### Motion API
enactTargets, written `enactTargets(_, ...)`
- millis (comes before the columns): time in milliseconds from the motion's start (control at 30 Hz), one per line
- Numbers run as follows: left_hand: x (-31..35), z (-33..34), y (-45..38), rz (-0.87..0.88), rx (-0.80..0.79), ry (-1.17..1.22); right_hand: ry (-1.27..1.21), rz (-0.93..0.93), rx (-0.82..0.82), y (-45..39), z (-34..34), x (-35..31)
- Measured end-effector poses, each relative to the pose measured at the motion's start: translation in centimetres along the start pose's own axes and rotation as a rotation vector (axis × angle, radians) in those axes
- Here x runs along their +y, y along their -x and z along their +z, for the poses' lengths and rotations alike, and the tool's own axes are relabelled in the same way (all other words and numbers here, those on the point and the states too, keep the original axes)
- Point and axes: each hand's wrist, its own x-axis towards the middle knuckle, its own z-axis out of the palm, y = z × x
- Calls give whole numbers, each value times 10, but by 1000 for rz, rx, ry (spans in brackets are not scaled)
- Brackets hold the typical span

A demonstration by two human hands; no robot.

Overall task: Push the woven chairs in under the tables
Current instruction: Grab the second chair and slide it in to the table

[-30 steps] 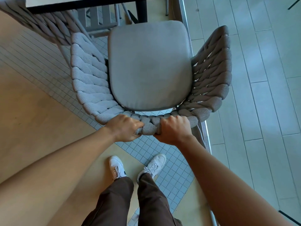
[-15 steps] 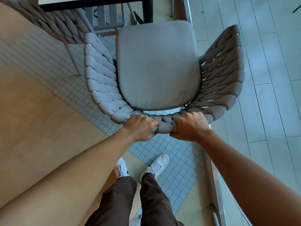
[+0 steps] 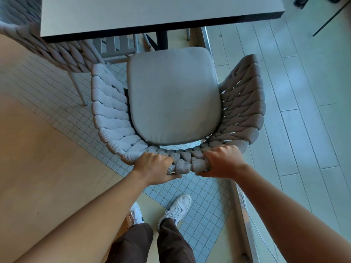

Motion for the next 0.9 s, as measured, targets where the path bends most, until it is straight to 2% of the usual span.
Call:
enactTargets(367,6,-1,-5,-42,-103,-29,7,-63,-77,-5,0,8)
enactTargets(500,5,-13,-7,-80,-227,75,-8,-24,-241,-8,-12,5)
enactTargets(600,-2,-32,-5,-94,-270,181,-164,85,-402,-12,-33,2)
enactTargets(800,-33,-69,5,-162,-2,220,-177,224,-175,-24,-78,-28)
enactTargets(900,-58,-93,11,-197,44,225,-157,300,-117,-38,-102,-56)
